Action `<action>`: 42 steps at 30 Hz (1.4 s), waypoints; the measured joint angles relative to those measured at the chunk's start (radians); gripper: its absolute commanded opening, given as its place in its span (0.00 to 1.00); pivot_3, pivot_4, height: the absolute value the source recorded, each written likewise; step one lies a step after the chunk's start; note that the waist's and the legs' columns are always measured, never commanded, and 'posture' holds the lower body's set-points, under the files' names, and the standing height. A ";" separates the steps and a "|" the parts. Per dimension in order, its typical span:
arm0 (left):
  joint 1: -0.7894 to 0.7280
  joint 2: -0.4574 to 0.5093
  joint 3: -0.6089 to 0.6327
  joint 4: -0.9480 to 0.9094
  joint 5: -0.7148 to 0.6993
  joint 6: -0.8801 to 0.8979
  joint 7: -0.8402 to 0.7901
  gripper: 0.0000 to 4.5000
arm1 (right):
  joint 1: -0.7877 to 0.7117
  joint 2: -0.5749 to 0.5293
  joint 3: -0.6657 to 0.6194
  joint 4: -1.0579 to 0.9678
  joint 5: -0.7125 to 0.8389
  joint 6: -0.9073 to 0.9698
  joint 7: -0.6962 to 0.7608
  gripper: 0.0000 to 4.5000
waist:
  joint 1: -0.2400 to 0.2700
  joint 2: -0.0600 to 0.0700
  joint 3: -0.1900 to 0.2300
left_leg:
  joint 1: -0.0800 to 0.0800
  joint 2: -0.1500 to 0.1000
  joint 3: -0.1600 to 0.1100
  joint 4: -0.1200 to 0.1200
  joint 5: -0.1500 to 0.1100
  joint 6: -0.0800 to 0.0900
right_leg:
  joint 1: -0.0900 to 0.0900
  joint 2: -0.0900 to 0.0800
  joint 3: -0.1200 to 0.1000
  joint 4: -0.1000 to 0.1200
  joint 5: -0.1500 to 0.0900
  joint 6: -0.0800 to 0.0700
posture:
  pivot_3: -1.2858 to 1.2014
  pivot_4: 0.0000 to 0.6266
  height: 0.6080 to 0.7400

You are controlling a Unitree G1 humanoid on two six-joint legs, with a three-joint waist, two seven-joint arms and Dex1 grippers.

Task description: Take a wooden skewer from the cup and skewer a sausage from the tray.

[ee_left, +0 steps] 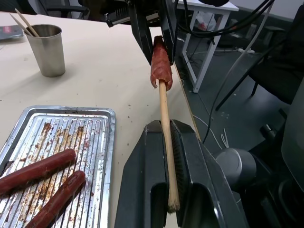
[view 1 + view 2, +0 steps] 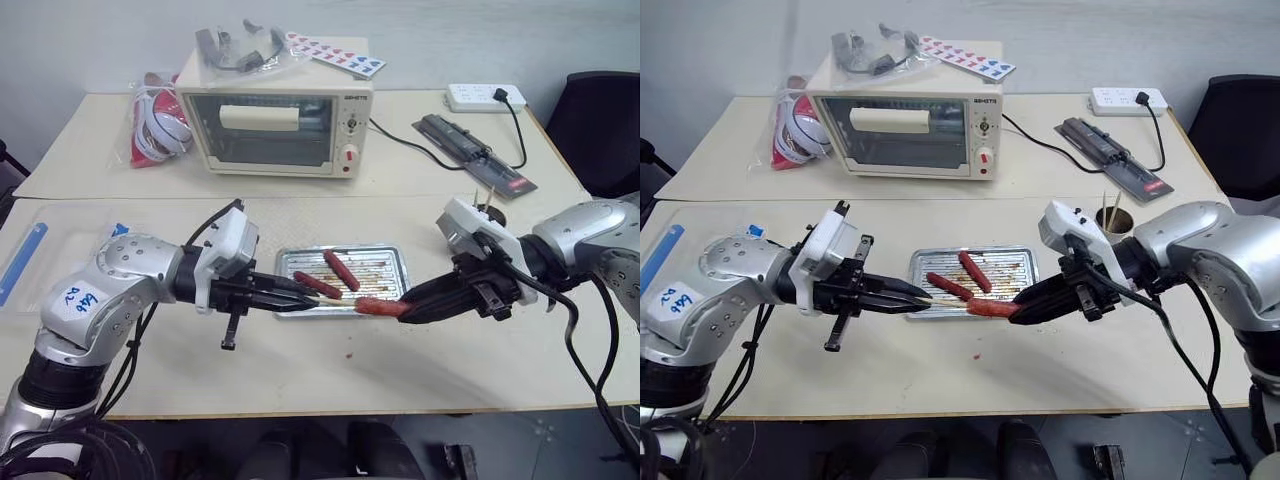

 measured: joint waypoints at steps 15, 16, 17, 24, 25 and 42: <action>-0.008 -0.078 -0.019 0.000 0.037 0.000 0.026 0.00 | -0.006 0.027 0.005 -0.012 0.006 0.017 -0.015 0.44 | 0.000 0.000 0.000 | 0.000 0.000 0.000 0.000 0.000 0.000 | 0.000 0.000 0.000 0.000 0.000 0.000 | 0.52 0.24 1.00; -0.007 -0.078 -0.017 0.000 0.037 0.000 0.032 0.00 | -0.006 0.027 0.005 -0.013 0.006 0.015 -0.015 0.49 | 0.000 0.000 0.000 | 0.000 0.000 0.000 0.000 0.000 0.000 | 0.000 0.000 0.000 0.000 0.000 0.000 | 0.52 0.24 1.00; -0.002 -0.078 -0.015 -0.001 0.037 0.000 0.039 0.00 | -0.006 0.027 0.005 -0.013 0.004 0.011 -0.016 0.56 | 0.000 0.000 0.000 | 0.000 0.000 0.000 0.000 0.000 0.000 | 0.000 0.000 0.000 0.000 0.000 0.000 | 0.52 0.24 1.00; 0.109 -0.071 0.027 -0.020 0.038 0.000 0.094 0.00 | -0.064 0.030 0.020 0.030 -0.058 -0.039 -0.032 0.60 | -0.004 0.000 0.000 | 0.000 0.000 0.000 0.000 0.000 0.000 | -0.001 0.000 0.000 0.001 0.000 0.000 | 0.52 0.24 1.00; 0.138 -0.068 0.049 -0.037 0.038 0.000 0.115 0.00 | -0.087 0.039 0.017 0.057 -0.069 -0.051 -0.047 0.60 | -0.005 0.000 0.000 | 0.000 0.000 0.000 0.000 0.000 0.000 | -0.001 0.000 0.001 0.001 0.000 0.000 | 0.52 0.24 1.00; 0.542 -0.199 0.570 -0.303 -0.014 0.057 0.653 0.00 | -0.233 0.326 -0.054 0.209 -0.099 -0.124 -0.284 0.92 | -0.006 0.000 0.000 | 0.000 0.001 0.001 -0.001 0.000 -0.001 | -0.001 0.000 0.000 0.001 0.000 0.000 | 0.52 0.24 1.00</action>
